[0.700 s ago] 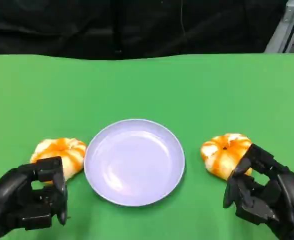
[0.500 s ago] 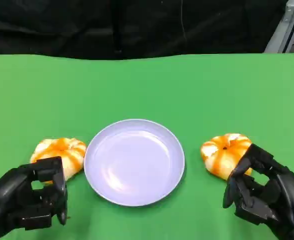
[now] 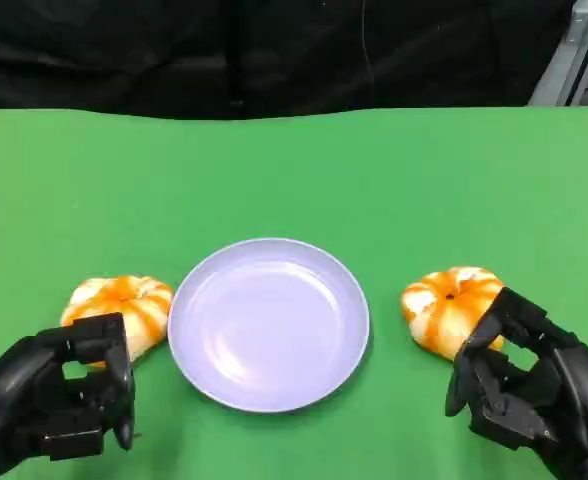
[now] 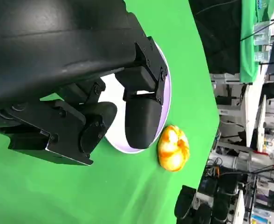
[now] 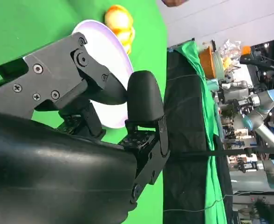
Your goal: Grasp the bread from the table and place it into the plate.
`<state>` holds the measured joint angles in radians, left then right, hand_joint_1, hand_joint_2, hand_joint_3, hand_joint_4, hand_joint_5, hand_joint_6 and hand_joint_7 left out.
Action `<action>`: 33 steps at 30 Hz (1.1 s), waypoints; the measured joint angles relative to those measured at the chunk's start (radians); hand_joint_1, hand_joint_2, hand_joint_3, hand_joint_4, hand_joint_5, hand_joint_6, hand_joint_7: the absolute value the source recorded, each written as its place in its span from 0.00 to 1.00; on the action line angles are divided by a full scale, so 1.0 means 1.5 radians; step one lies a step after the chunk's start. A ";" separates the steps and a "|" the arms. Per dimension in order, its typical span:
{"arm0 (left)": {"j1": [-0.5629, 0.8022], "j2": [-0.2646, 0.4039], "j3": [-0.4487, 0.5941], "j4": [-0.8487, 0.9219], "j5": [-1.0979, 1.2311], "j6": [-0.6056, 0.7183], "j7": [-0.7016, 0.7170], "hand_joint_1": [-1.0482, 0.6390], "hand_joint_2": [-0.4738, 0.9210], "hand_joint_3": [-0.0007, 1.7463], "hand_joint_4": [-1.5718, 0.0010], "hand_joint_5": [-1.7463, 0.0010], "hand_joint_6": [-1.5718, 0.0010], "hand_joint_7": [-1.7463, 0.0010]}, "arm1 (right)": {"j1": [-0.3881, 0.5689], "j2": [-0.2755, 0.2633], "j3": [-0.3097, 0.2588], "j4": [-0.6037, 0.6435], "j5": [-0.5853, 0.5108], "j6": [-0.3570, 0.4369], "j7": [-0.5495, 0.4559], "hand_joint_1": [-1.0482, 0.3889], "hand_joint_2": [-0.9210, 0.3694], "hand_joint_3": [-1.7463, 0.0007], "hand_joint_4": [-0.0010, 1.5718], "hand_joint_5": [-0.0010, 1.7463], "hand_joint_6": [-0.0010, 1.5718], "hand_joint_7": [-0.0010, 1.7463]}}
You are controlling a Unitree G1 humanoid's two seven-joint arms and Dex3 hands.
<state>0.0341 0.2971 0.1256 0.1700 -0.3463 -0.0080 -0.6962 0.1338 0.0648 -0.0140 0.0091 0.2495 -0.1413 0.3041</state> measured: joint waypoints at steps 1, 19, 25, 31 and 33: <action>0.000 0.000 0.000 0.000 0.004 -0.001 0.006 0.70 0.85 0.62 0.53 0.00 0.59 0.05 | 0.000 0.000 0.000 0.000 0.000 0.000 0.000 0.64 0.26 0.35 0.54 1.00 0.40 0.98; 0.018 0.005 -0.030 -0.039 0.224 -0.155 0.165 0.23 1.00 0.20 0.85 0.94 0.76 1.00 | 0.000 0.000 0.000 0.000 0.002 0.002 0.000 0.65 0.25 0.35 0.53 1.00 0.40 0.98; 0.016 0.020 -0.041 -0.039 0.305 -0.179 0.215 0.18 1.00 0.20 0.94 0.98 0.79 1.00 | 0.000 0.000 0.000 -0.001 0.001 0.008 0.000 0.65 0.25 0.35 0.54 1.00 0.40 0.98; -0.019 0.047 -0.084 -0.030 0.436 -0.152 0.280 0.16 1.00 0.14 0.95 0.99 0.79 0.99 | -0.001 0.001 0.001 -0.001 0.000 0.007 -0.001 0.65 0.25 0.35 0.54 1.00 0.41 0.98; -0.034 0.054 -0.095 -0.018 0.464 -0.151 0.296 0.15 1.00 0.13 0.95 0.99 0.79 0.99 | -0.001 0.001 0.001 -0.001 -0.001 0.007 -0.002 0.65 0.25 0.35 0.54 1.00 0.41 0.98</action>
<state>-0.0166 0.3780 -0.0169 0.1430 0.3493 -0.2344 -0.2524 0.1325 0.0662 -0.0123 0.0077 0.2486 -0.1304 0.3009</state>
